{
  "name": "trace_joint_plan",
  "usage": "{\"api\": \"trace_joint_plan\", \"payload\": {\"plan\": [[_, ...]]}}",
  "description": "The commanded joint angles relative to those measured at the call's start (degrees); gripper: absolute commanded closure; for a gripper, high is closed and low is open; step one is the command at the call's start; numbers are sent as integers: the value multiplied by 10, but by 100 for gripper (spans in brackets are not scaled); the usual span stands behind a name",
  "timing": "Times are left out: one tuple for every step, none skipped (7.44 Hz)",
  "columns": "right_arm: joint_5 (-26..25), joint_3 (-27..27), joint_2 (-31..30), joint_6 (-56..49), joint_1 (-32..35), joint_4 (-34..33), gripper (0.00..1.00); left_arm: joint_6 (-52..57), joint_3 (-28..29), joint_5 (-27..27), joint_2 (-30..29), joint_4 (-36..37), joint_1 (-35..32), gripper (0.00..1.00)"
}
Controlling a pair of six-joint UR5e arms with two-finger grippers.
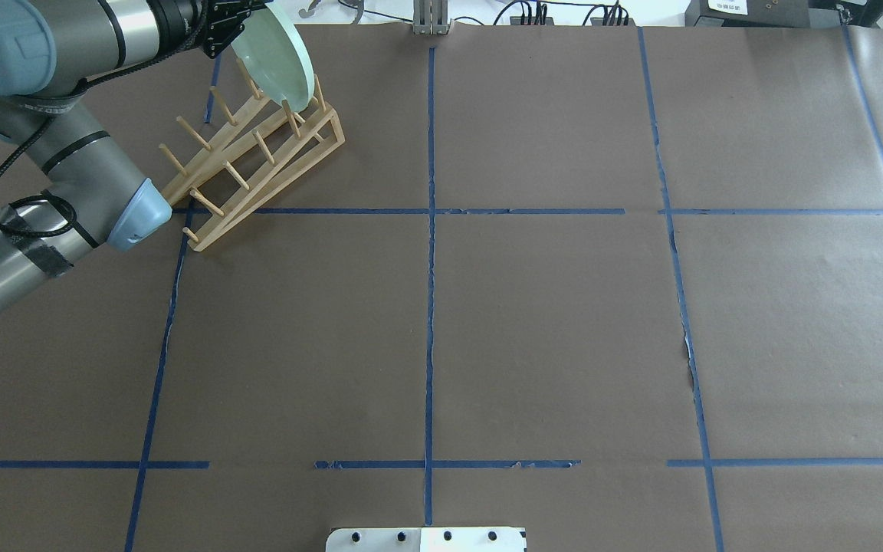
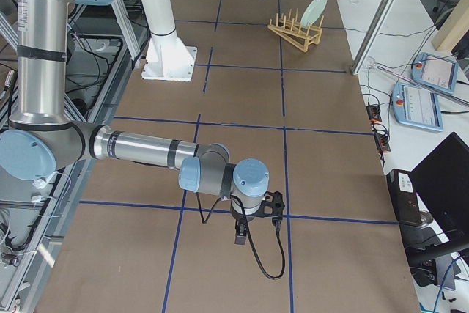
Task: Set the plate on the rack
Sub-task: 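Lower the upright plate into a slot of the wooden rack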
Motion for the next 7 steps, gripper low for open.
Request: {"api": "trace_joint_plan", "payload": {"plan": [[0, 0, 1, 0, 0, 0, 0, 1, 11, 1, -1, -3, 7, 100], [0, 0, 1, 0, 0, 0, 0, 3, 19, 1, -1, -4, 13, 100], [0, 0, 0, 0, 0, 0, 0, 3, 20, 2, -1, -4, 16, 100], [0, 0, 1, 0, 0, 0, 0, 3, 23, 2, -1, -4, 16, 100], [0, 0, 0, 0, 0, 0, 0, 3, 23, 3, -2, -4, 18, 100], [0, 0, 0, 0, 0, 0, 0, 3, 24, 3, -2, -4, 18, 86], [0, 0, 1, 0, 0, 0, 0, 3, 24, 3, -1, -4, 20, 46]]}}
